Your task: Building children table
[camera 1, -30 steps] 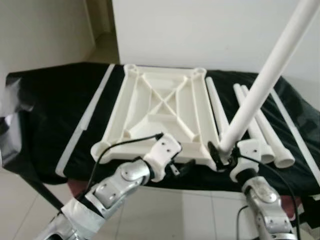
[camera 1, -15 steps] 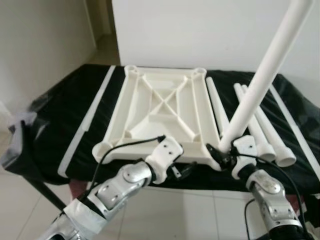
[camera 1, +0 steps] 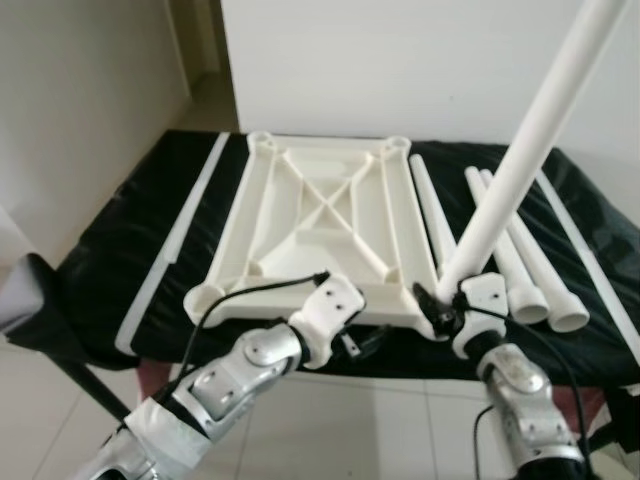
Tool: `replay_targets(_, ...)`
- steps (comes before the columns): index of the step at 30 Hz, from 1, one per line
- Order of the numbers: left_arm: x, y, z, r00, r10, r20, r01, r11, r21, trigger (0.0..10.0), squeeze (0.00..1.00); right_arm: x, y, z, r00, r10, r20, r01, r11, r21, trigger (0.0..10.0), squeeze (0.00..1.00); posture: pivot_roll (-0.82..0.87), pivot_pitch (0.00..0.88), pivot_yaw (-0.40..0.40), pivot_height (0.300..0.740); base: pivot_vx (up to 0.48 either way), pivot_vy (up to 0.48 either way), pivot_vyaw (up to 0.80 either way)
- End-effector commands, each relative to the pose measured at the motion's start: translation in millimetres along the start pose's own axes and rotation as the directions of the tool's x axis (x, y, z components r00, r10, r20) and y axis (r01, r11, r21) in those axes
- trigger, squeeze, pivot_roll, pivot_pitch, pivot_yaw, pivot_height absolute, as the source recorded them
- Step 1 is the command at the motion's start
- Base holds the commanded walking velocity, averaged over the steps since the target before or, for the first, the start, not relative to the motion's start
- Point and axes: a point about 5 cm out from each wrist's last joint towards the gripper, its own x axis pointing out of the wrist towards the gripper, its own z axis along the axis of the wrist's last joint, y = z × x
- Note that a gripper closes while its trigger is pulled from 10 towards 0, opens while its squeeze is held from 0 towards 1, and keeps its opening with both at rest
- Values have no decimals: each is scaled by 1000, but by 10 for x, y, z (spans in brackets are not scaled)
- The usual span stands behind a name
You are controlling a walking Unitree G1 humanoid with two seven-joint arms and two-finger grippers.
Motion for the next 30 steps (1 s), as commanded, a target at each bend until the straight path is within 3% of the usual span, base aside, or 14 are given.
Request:
replay_targets(1, -31, -192, 31, 941, -338, 9, 338, 941, 8, 10000, 0, -62, -31, -80, 989, -136, -53, 139, 989, 45, 10000, 0, -16, 17, 13, 740, 0, 0, 0)
replay_targets(4, -39, -204, 32, 940, -341, 10, 341, 940, 7, 10000, 0, -83, 20, -99, 979, -193, -67, 198, 978, 71, 10000, 0, -17, 24, 10, 740, 0, 0, 0)
replay_targets(7, -30, -208, 25, 941, -337, 7, 337, 941, 2, 10000, 0, -88, 177, -125, 934, -341, -107, 354, 926, 135, 10000, 0, -17, 27, 8, 740, 0, 0, 0)
replay_targets(10, -26, -213, 40, 942, -335, 16, 335, 942, -4, 10000, 0, -66, 322, -109, 937, -335, -102, 348, 925, 153, 10000, 0, -15, 30, 4, 740, 0, 0, 0)
replay_targets(14, -30, -221, 45, 942, -334, 19, 335, 942, -6, 10000, 0, -60, 395, -68, 951, -299, -80, 308, 940, 147, 10000, 0, -15, 31, 5, 740, 0, 0, 0)
replay_targets(15, -33, -227, 39, 942, -336, 18, 336, 942, -7, 10000, 0, -70, 375, -49, 953, -296, -69, 303, 942, 142, 10000, 349, -16, 31, 5, 740, 0, 0, 0)
replay_targets(16, -37, -228, 33, 941, -337, 16, 337, 942, -6, 10000, 0, -80, 337, -37, 953, -299, -56, 304, 942, 141, 10000, 1000, -15, 30, 4, 740, 0, 0, 0)
replay_targets(30, -53, -193, 35, 947, -322, 12, 322, 947, -7, 10000, 0, -181, 291, 34, 971, -238, 9, 236, 966, 101, 10000, 1000, -9, 26, -1, 740, 0, 0, 0)
